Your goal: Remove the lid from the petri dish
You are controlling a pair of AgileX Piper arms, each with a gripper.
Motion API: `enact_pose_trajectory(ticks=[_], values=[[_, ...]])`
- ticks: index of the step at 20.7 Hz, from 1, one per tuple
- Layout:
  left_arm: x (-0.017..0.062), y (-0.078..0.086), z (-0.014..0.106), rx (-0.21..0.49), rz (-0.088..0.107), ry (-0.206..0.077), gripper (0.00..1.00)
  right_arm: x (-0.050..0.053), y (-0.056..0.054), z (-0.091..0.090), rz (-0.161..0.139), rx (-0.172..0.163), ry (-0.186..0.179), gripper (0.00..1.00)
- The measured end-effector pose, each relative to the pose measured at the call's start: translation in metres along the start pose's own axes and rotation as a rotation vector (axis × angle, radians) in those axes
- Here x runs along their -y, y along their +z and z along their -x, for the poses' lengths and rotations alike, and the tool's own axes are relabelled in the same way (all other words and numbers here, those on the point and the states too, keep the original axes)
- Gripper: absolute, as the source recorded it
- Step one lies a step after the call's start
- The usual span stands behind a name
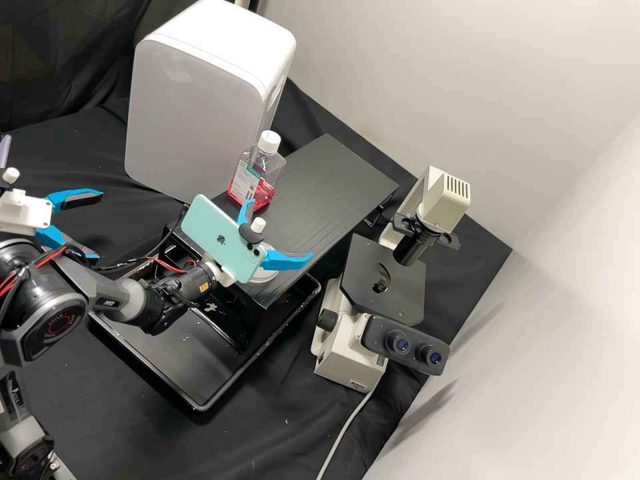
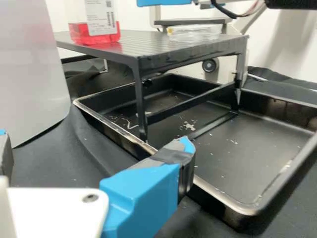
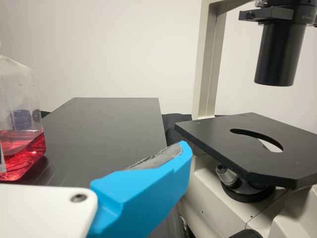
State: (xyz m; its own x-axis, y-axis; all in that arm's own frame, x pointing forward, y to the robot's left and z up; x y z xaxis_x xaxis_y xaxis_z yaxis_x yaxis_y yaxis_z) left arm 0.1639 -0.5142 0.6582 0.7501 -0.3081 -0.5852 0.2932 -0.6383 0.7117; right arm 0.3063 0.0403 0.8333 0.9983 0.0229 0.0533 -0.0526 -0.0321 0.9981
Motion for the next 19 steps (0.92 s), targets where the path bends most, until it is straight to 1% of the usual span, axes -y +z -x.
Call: enact_pose_trajectory(ticks=[2, 3, 5, 9, 10, 12, 15, 17, 19], values=[[0.0013, 0.002, 0.000, 0.007, -0.002, -0.006, 1.00, 0.000, 0.000, 0.000, 0.000, 0.000, 0.000, 1.00], [0.0030, 0.002, 0.000, 0.003, -0.008, -0.012, 1.00, 0.000, 0.000, 0.000, 0.000, 0.000, 0.000, 1.00], [0.0049, 0.002, -0.001, -0.002, -0.007, -0.019, 1.00, 0.000, 0.000, 0.000, 0.000, 0.000, 0.000, 1.00], [0.0053, 0.002, -0.001, -0.007, -0.007, -0.020, 1.00, 0.000, 0.000, 0.000, 0.000, 0.000, 0.000, 1.00], [0.0053, 0.002, -0.001, -0.008, -0.006, -0.020, 1.00, 0.000, 0.000, 0.002, 0.000, -0.003, 0.003, 1.00], [0.0054, 0.002, -0.001, -0.008, -0.012, -0.020, 1.00, 0.000, 0.000, 0.009, 0.000, -0.008, 0.008, 1.00], [0.0074, 0.002, -0.002, -0.015, -0.011, -0.028, 1.00, -0.003, -0.003, 0.022, 0.002, -0.028, 0.025, 1.00], [0.0081, 0.002, -0.002, -0.019, -0.011, -0.031, 1.00, -0.004, -0.005, 0.031, 0.008, -0.052, 0.034, 1.00], [0.0091, 0.002, -0.002, -0.019, -0.012, -0.035, 1.00, -0.003, -0.005, 0.038, 0.011, -0.067, 0.040, 1.00]])
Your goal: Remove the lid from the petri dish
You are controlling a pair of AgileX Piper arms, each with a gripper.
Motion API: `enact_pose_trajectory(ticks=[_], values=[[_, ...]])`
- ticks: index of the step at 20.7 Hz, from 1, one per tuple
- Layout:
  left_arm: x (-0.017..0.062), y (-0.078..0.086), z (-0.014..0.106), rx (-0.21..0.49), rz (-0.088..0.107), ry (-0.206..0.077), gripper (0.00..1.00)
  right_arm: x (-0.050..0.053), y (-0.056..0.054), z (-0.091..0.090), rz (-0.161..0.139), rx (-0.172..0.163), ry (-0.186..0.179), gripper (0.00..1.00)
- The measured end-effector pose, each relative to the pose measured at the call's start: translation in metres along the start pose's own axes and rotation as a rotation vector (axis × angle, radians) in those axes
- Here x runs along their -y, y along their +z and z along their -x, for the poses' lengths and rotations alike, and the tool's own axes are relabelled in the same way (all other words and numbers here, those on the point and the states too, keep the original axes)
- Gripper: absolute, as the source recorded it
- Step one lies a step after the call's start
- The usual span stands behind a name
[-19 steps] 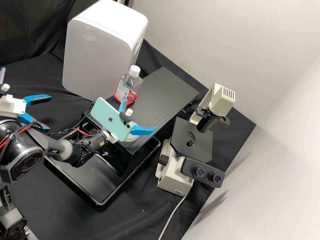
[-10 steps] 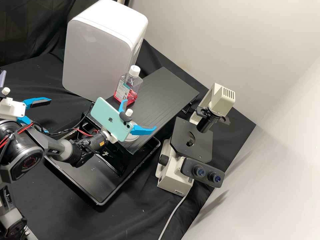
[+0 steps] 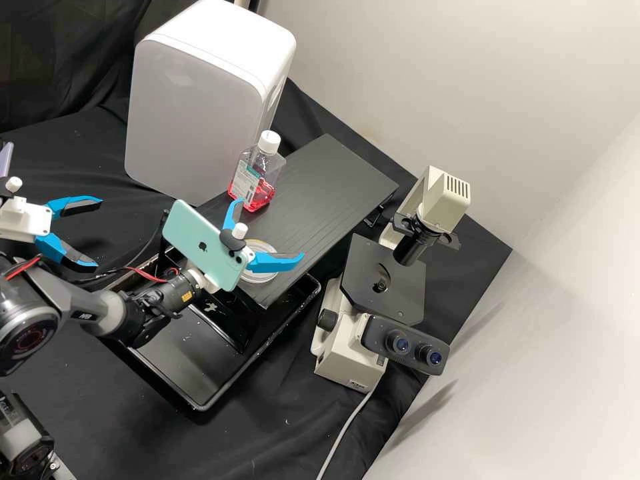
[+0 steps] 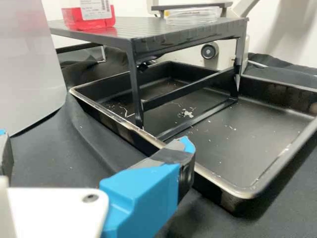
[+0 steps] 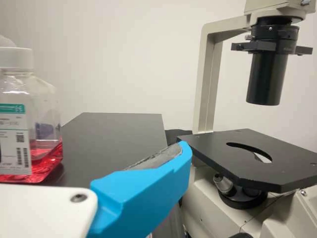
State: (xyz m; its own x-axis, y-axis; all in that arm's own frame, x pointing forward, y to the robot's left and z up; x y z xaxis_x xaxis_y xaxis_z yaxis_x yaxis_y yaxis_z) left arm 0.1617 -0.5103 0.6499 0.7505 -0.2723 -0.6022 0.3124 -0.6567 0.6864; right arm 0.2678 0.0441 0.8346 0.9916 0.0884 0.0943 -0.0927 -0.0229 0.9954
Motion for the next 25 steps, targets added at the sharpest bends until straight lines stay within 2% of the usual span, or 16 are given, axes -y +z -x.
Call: enact_pose_trajectory(ticks=[3, 8, 9, 15, 22, 25], values=[[0.0000, 0.000, 0.000, 0.000, 0.000, 0.000, 1.00, 0.004, 0.004, 0.011, 0.000, 0.002, -0.002, 1.00], [0.0000, 0.000, 0.000, 0.000, 0.000, 0.000, 1.00, 0.014, 0.014, 0.028, 0.000, 0.045, -0.043, 1.00], [0.0005, 0.000, 0.000, -0.001, 0.000, -0.002, 1.00, 0.015, 0.015, 0.031, 0.002, 0.044, -0.049, 1.00], [0.0022, 0.000, -0.001, -0.003, -0.004, -0.010, 1.00, 0.012, 0.020, 0.035, 0.007, 0.044, -0.021, 1.00], [0.0007, 0.000, -0.003, -0.001, -0.007, -0.002, 1.00, 0.016, 0.024, 0.034, 0.007, 0.057, -0.034, 1.00], [0.0007, 0.000, -0.003, -0.001, -0.007, -0.002, 1.00, 0.020, 0.028, 0.033, 0.006, 0.075, -0.052, 1.00]])
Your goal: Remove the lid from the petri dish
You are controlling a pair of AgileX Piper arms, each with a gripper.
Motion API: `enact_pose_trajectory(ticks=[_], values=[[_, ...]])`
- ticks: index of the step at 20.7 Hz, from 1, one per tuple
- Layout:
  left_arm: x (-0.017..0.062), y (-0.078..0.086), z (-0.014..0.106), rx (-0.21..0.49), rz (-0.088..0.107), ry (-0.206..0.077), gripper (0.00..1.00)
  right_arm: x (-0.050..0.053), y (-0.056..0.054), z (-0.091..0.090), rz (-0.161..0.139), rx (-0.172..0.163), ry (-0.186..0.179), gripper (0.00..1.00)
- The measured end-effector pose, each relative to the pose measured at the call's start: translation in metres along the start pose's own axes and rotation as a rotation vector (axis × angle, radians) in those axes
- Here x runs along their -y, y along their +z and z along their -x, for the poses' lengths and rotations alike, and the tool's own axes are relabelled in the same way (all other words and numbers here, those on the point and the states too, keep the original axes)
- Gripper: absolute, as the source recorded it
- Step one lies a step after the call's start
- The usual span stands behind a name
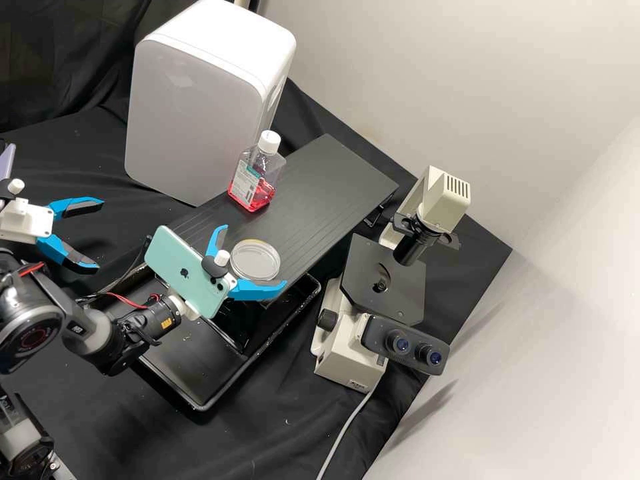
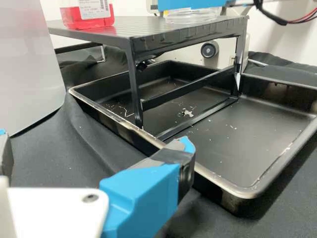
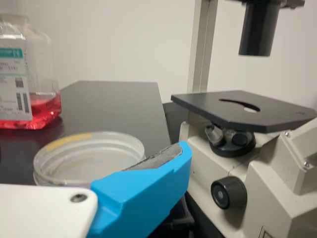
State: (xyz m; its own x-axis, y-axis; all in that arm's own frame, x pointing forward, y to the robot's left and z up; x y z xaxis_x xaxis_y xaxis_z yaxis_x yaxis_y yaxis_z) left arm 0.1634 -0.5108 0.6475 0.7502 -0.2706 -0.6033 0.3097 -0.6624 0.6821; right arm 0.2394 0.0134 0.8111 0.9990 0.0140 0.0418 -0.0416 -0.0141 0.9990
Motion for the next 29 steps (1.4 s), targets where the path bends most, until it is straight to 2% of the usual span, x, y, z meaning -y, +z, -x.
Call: enact_pose_trajectory(ticks=[4, 9, 13, 18, 29], values=[[0.0000, 0.000, 0.000, 0.000, 0.000, 0.000, 1.00, 0.005, 0.005, -0.002, -0.004, 0.024, -0.016, 1.00], [0.0012, 0.000, 0.000, -0.001, -0.001, -0.005, 1.00, 0.009, 0.005, -0.003, 0.011, 0.024, -0.023, 1.00], [0.0010, 0.000, 0.000, -0.003, 0.000, -0.004, 1.00, 0.011, 0.004, -0.003, 0.007, 0.024, -0.020, 1.00], [0.0010, 0.000, 0.000, -0.003, 0.000, -0.004, 1.00, 0.011, 0.004, -0.004, 0.007, 0.021, -0.016, 1.00], [0.0011, 0.000, 0.000, -0.005, 0.001, -0.004, 1.00, 0.004, -0.001, -0.011, 0.004, -0.001, 0.015, 1.00]])
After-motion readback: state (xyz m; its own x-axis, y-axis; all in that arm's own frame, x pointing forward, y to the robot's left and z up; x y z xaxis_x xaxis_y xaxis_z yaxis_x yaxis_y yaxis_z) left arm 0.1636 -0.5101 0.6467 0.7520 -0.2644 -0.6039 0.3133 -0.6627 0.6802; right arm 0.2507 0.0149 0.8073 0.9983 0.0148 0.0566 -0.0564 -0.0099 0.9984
